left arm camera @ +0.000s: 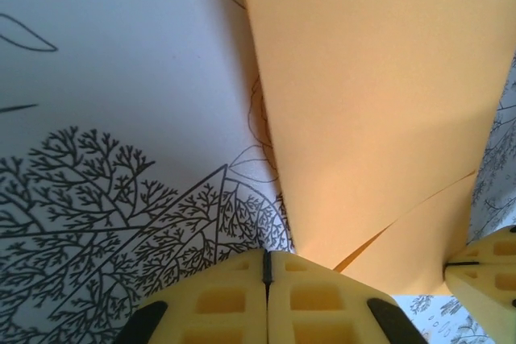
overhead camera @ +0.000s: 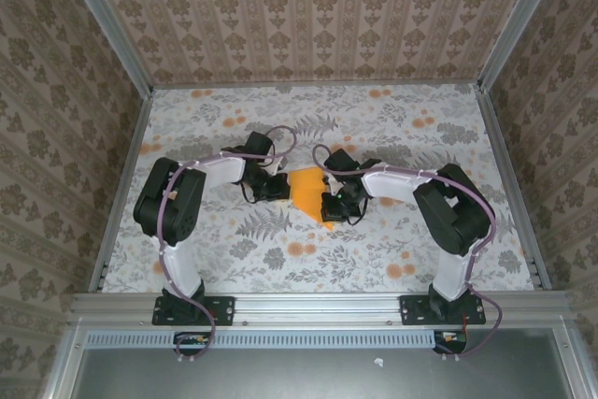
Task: Fold a paper plane with a square sheet of paper (fold left side to right side)
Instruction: Third fold the triangle at the center of the table, then fourth fold the wing at the center of the table.
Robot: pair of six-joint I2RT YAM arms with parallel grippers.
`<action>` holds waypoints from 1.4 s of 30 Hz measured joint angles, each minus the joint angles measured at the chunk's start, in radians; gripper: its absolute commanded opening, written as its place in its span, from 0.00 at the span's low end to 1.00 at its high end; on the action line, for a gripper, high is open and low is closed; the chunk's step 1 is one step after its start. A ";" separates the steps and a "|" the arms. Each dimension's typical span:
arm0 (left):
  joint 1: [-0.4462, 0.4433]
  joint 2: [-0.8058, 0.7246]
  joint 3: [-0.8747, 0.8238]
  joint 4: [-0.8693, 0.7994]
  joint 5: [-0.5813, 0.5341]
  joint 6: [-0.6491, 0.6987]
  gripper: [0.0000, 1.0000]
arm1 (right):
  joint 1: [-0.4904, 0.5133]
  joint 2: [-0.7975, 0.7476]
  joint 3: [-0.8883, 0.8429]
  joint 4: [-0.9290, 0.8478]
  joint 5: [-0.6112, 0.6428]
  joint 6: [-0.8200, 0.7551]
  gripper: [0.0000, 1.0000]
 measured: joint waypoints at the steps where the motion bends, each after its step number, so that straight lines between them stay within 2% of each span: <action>1: 0.002 -0.010 -0.003 -0.002 -0.015 0.000 0.14 | 0.000 -0.013 -0.014 0.006 0.007 0.002 0.18; 3: 0.008 -0.045 -0.019 -0.004 -0.031 -0.002 0.22 | 0.000 -0.043 -0.038 0.010 0.022 -0.002 0.22; 8: 0.013 -0.215 -0.101 0.009 -0.042 -0.055 0.44 | -0.013 -0.180 -0.061 0.010 0.084 -0.046 0.47; 13: 0.010 -0.319 -0.186 0.074 -0.018 -0.172 0.55 | -0.024 -0.248 -0.061 0.018 0.121 -0.129 0.62; 18: -0.014 -0.317 -0.238 0.152 0.003 -0.296 0.58 | -0.023 -0.231 -0.061 0.048 0.126 -0.193 0.63; 23: -0.037 -0.269 -0.254 0.266 0.041 -0.400 0.61 | -0.024 -0.139 -0.051 0.090 0.123 -0.228 0.63; 27: -0.063 -0.209 -0.252 0.321 0.056 -0.445 0.61 | -0.024 -0.128 -0.052 0.098 0.128 -0.239 0.66; 31: -0.082 -0.168 -0.240 0.334 0.063 -0.467 0.61 | -0.020 -0.194 -0.079 0.109 0.168 -0.257 0.68; 34: -0.082 -0.152 -0.224 0.350 0.068 -0.480 0.52 | -0.001 -0.262 -0.103 0.108 0.214 -0.274 0.68; 38: -0.085 -0.147 -0.205 0.377 0.075 -0.502 0.35 | 0.080 -0.323 -0.143 0.135 0.261 -0.291 0.68; 42: -0.089 -0.147 -0.192 0.393 0.081 -0.514 0.30 | 0.160 -0.326 -0.180 0.160 0.293 -0.291 0.67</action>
